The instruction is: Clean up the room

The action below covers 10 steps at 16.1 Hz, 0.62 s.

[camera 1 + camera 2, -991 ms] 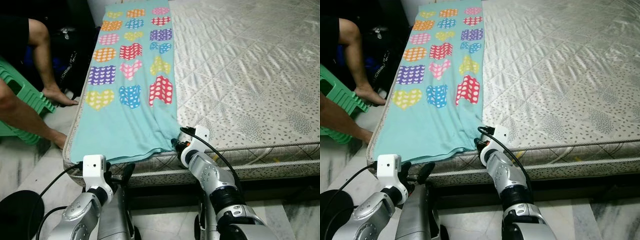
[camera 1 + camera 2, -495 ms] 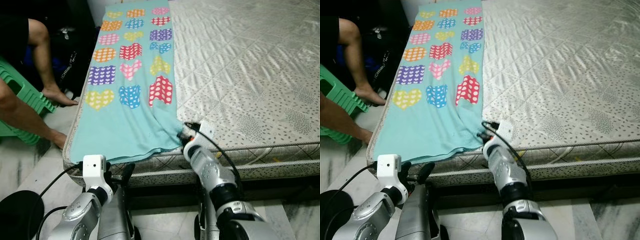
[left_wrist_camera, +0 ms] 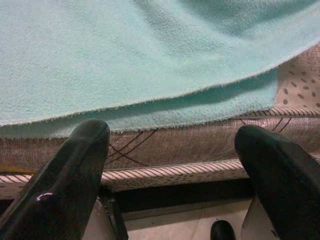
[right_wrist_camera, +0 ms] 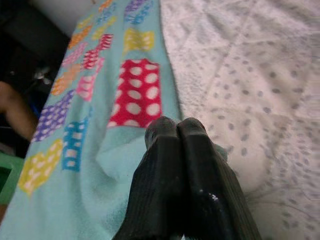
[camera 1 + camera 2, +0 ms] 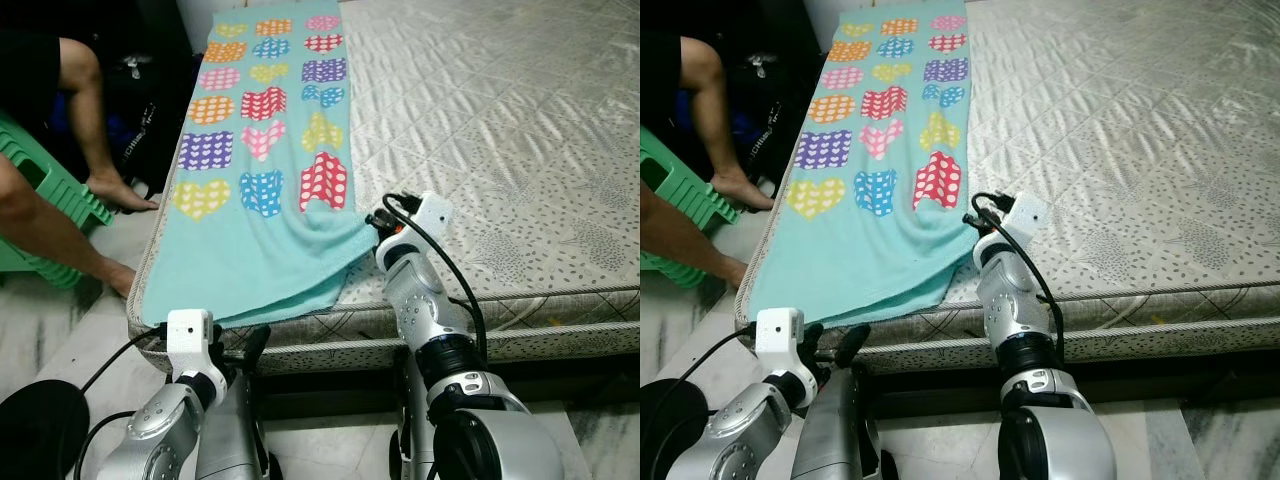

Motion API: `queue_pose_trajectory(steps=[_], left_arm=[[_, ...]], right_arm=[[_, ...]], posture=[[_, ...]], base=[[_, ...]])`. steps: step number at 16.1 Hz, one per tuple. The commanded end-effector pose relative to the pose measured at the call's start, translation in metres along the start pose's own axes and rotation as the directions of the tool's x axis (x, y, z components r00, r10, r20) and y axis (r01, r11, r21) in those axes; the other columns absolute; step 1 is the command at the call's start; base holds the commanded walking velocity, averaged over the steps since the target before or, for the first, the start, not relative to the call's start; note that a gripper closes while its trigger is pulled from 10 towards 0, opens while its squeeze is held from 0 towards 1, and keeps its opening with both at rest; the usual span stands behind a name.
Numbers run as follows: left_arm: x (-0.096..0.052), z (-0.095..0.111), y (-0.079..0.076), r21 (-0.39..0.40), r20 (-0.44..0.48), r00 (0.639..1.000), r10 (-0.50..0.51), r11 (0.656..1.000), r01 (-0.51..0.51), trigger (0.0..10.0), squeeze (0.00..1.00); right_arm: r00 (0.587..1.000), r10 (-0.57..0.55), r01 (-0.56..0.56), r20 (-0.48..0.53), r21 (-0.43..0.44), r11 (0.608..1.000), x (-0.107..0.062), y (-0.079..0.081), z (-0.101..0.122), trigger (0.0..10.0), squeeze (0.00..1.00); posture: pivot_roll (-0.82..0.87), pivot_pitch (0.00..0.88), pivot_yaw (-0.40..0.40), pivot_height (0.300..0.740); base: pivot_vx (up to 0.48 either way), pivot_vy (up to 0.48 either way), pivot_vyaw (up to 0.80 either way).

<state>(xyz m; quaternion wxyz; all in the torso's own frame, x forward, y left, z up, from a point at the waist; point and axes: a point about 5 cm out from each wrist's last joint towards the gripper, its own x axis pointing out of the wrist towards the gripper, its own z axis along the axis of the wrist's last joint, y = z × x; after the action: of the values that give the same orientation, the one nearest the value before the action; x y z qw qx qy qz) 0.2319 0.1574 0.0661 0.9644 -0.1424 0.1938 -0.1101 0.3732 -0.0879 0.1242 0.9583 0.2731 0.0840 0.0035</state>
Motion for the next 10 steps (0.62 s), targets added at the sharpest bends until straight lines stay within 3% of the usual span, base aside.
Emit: queue_pose_trajectory(steps=[1, 4, 6, 7, 8, 10], left_arm=[[-0.001, -0.001, 0.005, 0.009, -0.003, 1.000, 0.022, 1.000, -0.022, 10.0, 0.00], [-0.001, 0.000, 0.006, 0.012, 0.001, 1.000, 0.027, 1.000, -0.027, 10.0, 0.00], [-0.001, 0.000, 0.007, 0.014, 0.003, 1.000, 0.030, 0.999, -0.030, 10.0, 0.00], [-0.001, 0.000, 0.007, 0.014, 0.003, 1.000, 0.030, 0.999, -0.030, 10.0, 0.00], [-0.001, 0.001, 0.007, 0.014, 0.004, 1.000, 0.031, 0.999, -0.031, 10.0, 0.00], [-0.002, 0.001, 0.007, 0.013, 0.004, 0.999, 0.031, 0.999, -0.032, 10.0, 0.00]], right_arm=[[1.000, 0.011, -0.011, 0.018, -0.006, 1.000, 0.002, 0.008, 0.004, 0.0, 0.00], [0.998, -0.038, 0.042, 0.051, -0.089, 0.995, 0.004, -0.003, 0.013, 0.0, 0.00], [0.988, -0.143, 0.128, -0.056, -0.217, 0.968, 0.001, -0.029, -0.001, 0.0, 0.00], [0.983, -0.167, 0.145, -0.077, -0.242, 0.959, -0.001, -0.036, -0.005, 0.0, 0.00], [0.970, -0.228, 0.194, -0.087, -0.292, 0.937, -0.006, -0.055, -0.008, 0.0, 0.00], [0.960, -0.268, 0.229, -0.084, -0.322, 0.919, -0.010, -0.070, -0.009, 0.0, 0.00]], posture=[[0.02, 0.056, 0.114, 0.500], [0.02, 0.054, 0.114, 0.500], [0.02, 0.055, 0.112, 0.500], [0.02, 0.055, 0.112, 0.500], [0.02, 0.057, 0.112, 0.500], [0.02, 0.058, 0.114, 0.500]], base=[[0.000, 0.000, 0.00], [0.000, 0.000, 0.00], [0.000, 0.000, 0.00], [0.000, 0.000, 0.00], [0.000, 0.000, 0.00], [0.000, 0.000, 0.00]])
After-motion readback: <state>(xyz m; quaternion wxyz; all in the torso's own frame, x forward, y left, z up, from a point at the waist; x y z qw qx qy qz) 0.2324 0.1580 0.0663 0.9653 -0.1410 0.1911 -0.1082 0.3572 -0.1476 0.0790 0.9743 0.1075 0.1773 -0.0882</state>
